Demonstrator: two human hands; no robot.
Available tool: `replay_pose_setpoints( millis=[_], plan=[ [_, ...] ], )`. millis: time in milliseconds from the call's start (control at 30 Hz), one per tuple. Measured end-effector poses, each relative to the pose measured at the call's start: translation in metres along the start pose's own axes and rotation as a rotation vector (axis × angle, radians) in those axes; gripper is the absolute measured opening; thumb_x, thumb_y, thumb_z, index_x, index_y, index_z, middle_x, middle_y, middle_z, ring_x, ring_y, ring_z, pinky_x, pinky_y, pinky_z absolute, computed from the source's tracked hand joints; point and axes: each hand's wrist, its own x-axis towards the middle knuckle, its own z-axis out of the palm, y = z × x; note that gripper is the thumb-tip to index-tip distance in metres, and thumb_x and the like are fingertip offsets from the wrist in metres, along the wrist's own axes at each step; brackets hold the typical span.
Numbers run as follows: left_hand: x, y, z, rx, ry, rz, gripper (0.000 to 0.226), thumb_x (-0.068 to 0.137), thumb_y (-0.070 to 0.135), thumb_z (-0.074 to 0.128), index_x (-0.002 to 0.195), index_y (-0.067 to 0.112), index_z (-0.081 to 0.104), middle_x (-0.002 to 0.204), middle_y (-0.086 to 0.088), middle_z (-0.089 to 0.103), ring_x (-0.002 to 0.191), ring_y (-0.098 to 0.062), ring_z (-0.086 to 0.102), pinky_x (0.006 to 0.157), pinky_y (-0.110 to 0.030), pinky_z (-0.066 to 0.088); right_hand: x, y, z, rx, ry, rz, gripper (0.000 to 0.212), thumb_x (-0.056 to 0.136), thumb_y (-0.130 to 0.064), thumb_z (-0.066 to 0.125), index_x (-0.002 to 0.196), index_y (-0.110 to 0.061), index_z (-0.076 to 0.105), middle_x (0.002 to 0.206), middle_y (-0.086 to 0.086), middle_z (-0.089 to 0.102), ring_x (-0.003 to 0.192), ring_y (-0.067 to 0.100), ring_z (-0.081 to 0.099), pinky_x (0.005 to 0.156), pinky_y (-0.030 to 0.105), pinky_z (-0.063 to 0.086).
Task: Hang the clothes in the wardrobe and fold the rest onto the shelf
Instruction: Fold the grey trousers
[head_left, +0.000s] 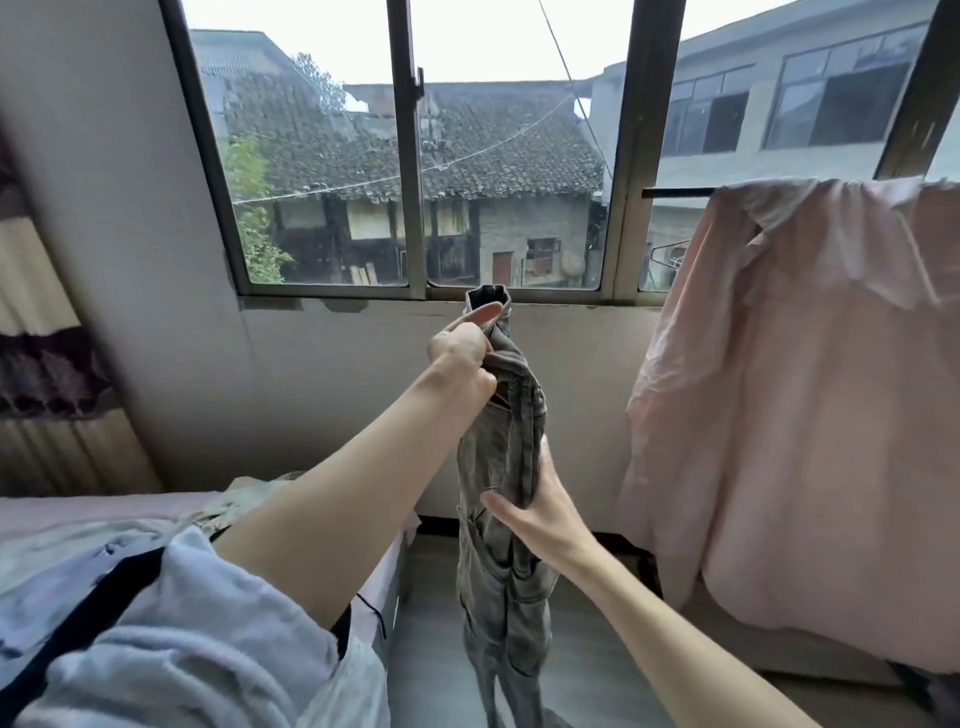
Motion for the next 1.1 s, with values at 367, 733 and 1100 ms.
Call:
replay_pose_setpoints(
  millis=[367, 733, 1100],
  plan=[
    [0.002, 0.041, -0.043, -0.057, 0.042, -0.002, 0.083, 0.058, -0.024, 0.015, 0.115, 0.011, 0.063, 0.109, -0.022, 0.054, 0.090, -0.029, 0.055, 0.083, -0.045, 0.051, 0.009, 0.008, 0.030, -0.060, 0.135, 0.221, 0.069, 0.088, -0.003, 0.041, 0.150, -0.012, 0.011, 0.146, 0.013, 0.038, 0.133, 0.031, 0.037, 0.107, 0.036, 0.032],
    [0.008, 0.077, -0.151, -0.053, 0.167, 0.152, 0.056, 0.081, -0.023, 0.019, 0.112, 0.014, 0.048, 0.083, -0.013, 0.047, 0.065, -0.023, 0.051, 0.048, -0.035, 0.053, 0.015, -0.019, 0.075, -0.071, -0.039, 0.025, 0.051, 0.084, 0.005, 0.038, 0.129, -0.015, 0.048, 0.122, 0.009, 0.060, 0.114, 0.028, 0.052, 0.084, 0.024, 0.036],
    [-0.105, 0.174, -0.356, -0.009, 0.106, 0.352, 0.045, 0.056, -0.012, 0.028, 0.084, 0.007, 0.057, 0.055, -0.003, 0.065, 0.048, -0.013, 0.062, 0.049, -0.021, 0.053, -0.076, -0.143, 0.233, -0.176, -0.231, -0.194, 0.056, 0.077, 0.004, 0.036, 0.127, -0.018, 0.050, 0.129, 0.000, 0.056, 0.120, 0.019, 0.048, 0.096, 0.023, 0.035]
  ],
)
